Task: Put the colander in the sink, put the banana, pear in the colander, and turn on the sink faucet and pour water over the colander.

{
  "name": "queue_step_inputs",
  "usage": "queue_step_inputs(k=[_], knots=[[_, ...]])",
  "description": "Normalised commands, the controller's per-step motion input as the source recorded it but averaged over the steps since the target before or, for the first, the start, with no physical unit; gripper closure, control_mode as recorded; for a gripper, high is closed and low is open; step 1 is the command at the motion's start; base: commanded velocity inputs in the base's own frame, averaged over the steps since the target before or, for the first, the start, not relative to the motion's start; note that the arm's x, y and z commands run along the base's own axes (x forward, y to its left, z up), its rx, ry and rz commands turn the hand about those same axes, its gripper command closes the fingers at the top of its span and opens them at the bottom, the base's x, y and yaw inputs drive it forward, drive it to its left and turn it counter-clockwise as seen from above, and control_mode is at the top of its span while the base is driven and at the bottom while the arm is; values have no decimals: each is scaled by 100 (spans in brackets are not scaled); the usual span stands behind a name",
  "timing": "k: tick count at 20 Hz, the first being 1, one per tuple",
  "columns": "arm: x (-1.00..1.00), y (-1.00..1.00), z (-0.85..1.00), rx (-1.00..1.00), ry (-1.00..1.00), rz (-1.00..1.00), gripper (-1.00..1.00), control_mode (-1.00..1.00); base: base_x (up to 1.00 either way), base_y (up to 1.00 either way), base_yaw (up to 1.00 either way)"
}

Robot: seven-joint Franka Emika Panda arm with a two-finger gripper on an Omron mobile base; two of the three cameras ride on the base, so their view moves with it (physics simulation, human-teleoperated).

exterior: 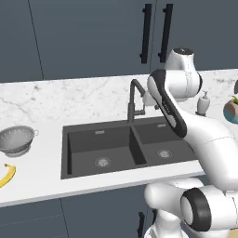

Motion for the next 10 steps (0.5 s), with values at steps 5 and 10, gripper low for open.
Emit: queue_step_inputs(k=[5, 10], knots=[[-40, 26, -6, -1, 0, 0, -100, -100, 0, 0, 0], [-98, 95, -42, 0, 0, 0, -100, -100, 0, 0, 0]])
